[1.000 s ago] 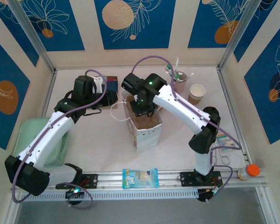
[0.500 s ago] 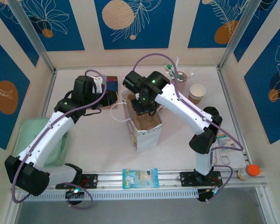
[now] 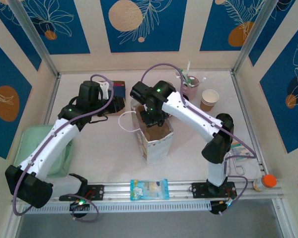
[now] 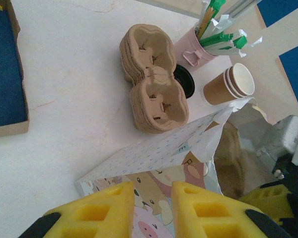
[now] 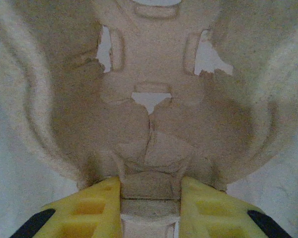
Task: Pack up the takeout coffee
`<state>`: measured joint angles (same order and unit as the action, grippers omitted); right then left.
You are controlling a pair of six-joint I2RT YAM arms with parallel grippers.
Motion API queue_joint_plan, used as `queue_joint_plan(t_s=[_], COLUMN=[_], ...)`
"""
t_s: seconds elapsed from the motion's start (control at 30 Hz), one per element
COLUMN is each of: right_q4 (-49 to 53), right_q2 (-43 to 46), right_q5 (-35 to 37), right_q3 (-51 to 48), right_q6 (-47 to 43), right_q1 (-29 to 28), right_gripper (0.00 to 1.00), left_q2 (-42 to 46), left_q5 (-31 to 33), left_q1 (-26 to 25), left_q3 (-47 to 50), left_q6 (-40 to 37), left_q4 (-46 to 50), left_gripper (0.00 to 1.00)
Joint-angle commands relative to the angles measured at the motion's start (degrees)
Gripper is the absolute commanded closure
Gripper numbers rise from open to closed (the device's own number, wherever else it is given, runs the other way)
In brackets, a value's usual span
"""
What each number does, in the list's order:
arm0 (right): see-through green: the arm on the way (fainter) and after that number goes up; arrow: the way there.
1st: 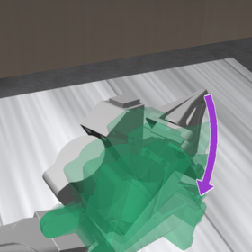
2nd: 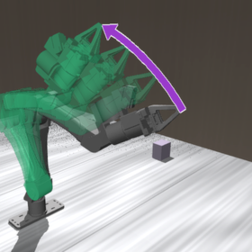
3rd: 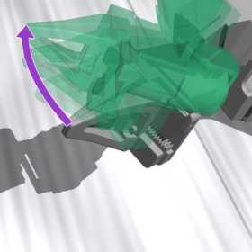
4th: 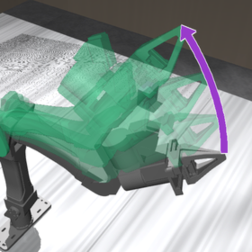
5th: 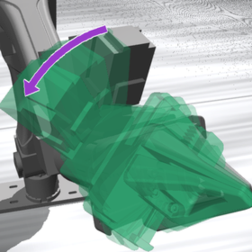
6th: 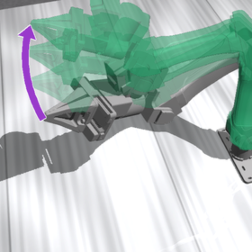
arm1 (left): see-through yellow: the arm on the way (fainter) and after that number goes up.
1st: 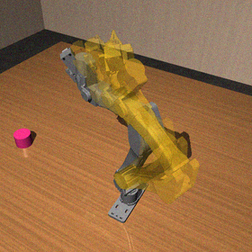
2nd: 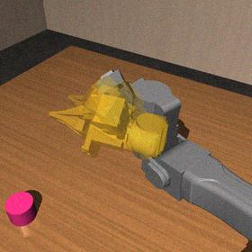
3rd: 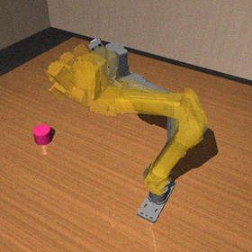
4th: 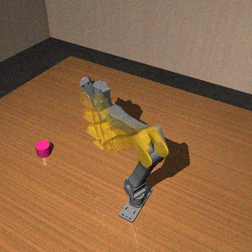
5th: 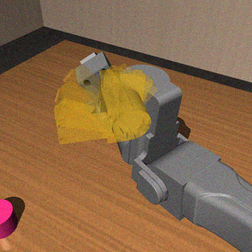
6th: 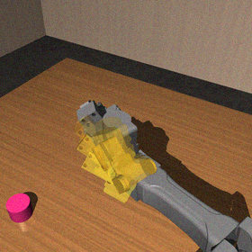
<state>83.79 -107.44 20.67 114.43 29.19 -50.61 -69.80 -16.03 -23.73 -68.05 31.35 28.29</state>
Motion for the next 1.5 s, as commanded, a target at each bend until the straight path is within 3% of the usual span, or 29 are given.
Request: queue_joint_plan(t_s=[0.0, 0.9, 1.47], right_q4=[-1.6, -9.3, -20.1], right_q2=[0.8, 2.7, 4.2], right_q5=[-1.7, -4.6, -5.5], right_q3=[-1.7, -16.5, -29.3], right_q6=[1.1, 5.0, 9.9], right_q1=[0.3, -0.6, -1.7], right_gripper=[0.73, 0.73, 0.74], left_q2=[0.7, 0.7, 0.7], left_q5=[0.6, 0.5, 0.6], left_q1=[0.6, 0.6, 0.6], left_q3=[0.8, 1.3, 1.3], left_q6=[-1.1, -0.7, -0.9], left_q4=[-0.3, -1.0, -1.0], left_gripper=[0.73, 0.73, 0.73])
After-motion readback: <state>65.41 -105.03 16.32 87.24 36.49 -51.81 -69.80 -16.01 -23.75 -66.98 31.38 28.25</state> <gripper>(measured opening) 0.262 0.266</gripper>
